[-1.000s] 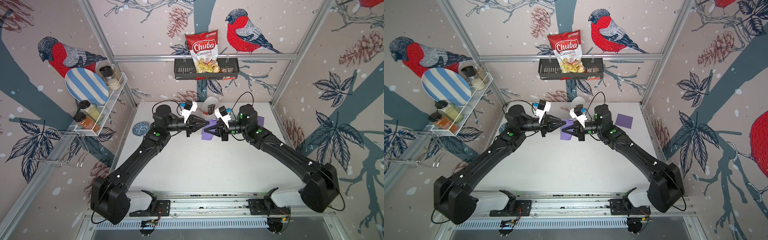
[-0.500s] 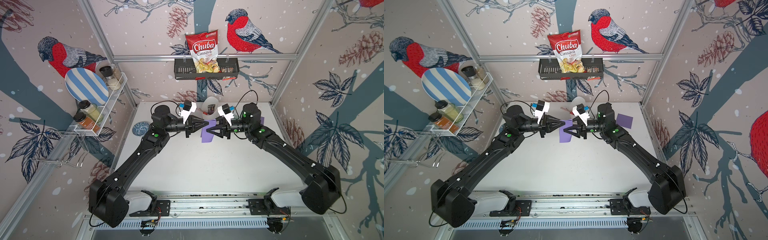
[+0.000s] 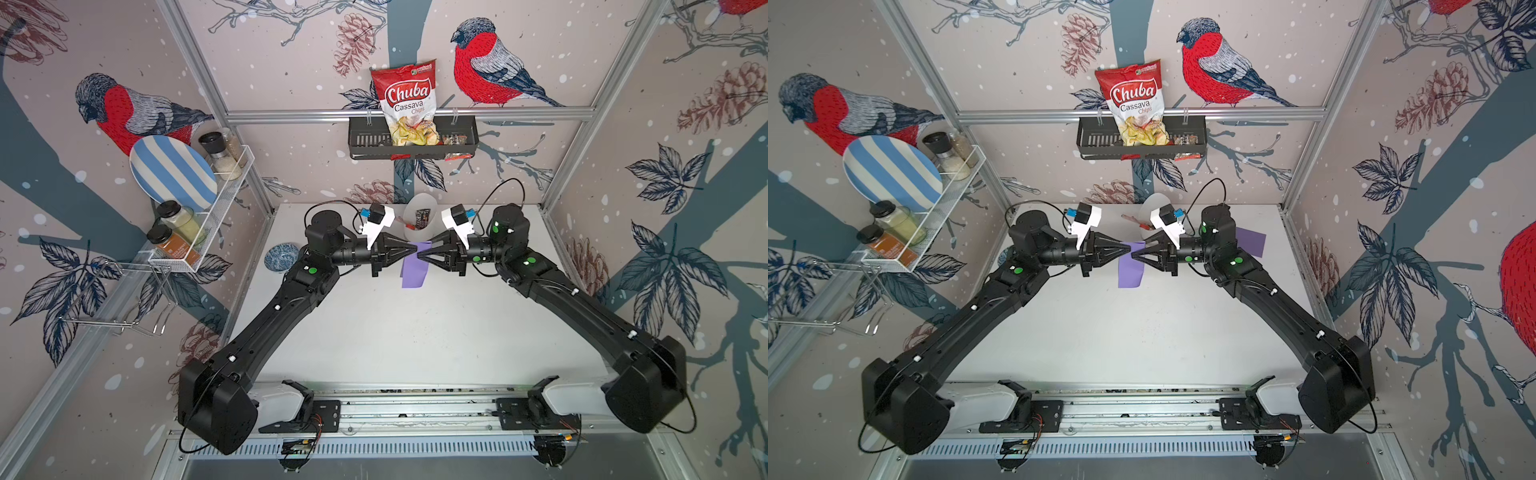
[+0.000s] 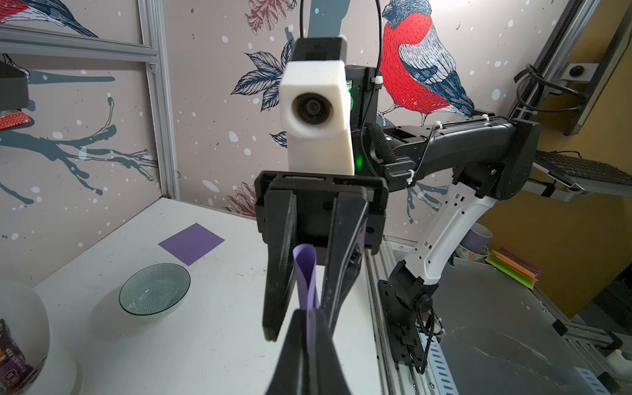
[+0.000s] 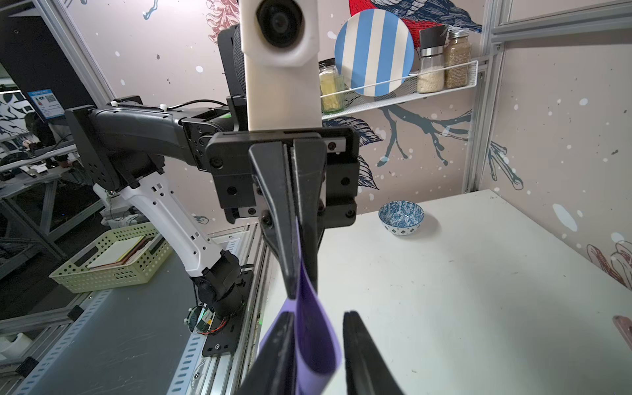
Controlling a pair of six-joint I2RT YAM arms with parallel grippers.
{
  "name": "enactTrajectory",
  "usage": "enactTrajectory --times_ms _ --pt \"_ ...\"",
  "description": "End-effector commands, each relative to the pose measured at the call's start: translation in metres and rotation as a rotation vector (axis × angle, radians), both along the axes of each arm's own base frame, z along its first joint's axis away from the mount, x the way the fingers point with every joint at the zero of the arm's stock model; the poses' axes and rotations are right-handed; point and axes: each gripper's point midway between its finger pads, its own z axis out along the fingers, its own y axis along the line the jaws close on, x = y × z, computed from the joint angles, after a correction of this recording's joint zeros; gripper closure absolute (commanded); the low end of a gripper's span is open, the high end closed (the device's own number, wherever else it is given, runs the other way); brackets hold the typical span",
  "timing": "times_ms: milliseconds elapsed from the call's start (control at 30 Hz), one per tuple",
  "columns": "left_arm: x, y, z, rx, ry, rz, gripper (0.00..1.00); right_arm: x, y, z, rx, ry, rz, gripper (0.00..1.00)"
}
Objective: Fold the square paper along the opposite sides
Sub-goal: Smooth out the paper.
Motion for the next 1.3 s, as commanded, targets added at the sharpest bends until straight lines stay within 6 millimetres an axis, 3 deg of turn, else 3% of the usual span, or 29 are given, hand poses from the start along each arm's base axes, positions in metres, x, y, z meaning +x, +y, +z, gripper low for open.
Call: enactTrajectory --times_ms 0,133,267,500,567,633,733,967,1100,1267 --pt "0.0014 -0.0008 0.0009 0.003 -0.009 0.004 1.00 -0.0032 -0.0008 0.0094 0.021 -0.021 0.015 0.75" --pt "0.0026 -0.0011 0.0004 0.006 -0.008 0.007 1.00 -0.0033 -0.0023 0.0101 0.022 -0.026 0.012 0.82" --pt "0.0034 -0.0012 0.0005 0.007 -0.007 0.010 1.00 -0.0017 -0.0030 0.0094 0.021 -0.025 0.004 1.00" --pt "0.0052 -0.0006 -0.0007 0.014 -0.008 0.021 1.00 -0.0019 -0.0062 0.0107 0.023 -0.041 -0.012 0.98" --pt "0.0048 -0.0009 -0.0014 0.016 -0.007 0.020 1.00 -0.0008 -0.0074 0.0113 0.024 -0.043 -0.017 0.80" --pt "0.0048 -0.0010 -0.0014 0.016 -0.007 0.018 1.00 -0.0001 -0.0085 0.0124 0.026 -0.045 -0.020 0.77" --pt "0.0049 -0.0009 -0.0021 0.018 -0.007 0.020 1.00 0.0002 -0.0094 0.0129 0.027 -0.045 -0.023 1.00" --pt "0.0056 -0.0003 -0.0011 0.019 -0.015 0.027 1.00 -0.0019 -0.0106 0.0106 0.028 -0.049 -0.019 1.00" --pt "0.0025 0.0000 0.0047 0.011 -0.025 0.018 1.00 -0.0024 -0.0101 0.0070 0.029 -0.043 -0.011 0.73" --pt "0.0004 0.0004 0.0060 0.008 -0.029 0.012 1.00 -0.0039 -0.0076 0.0043 0.033 -0.026 0.014 0.73"
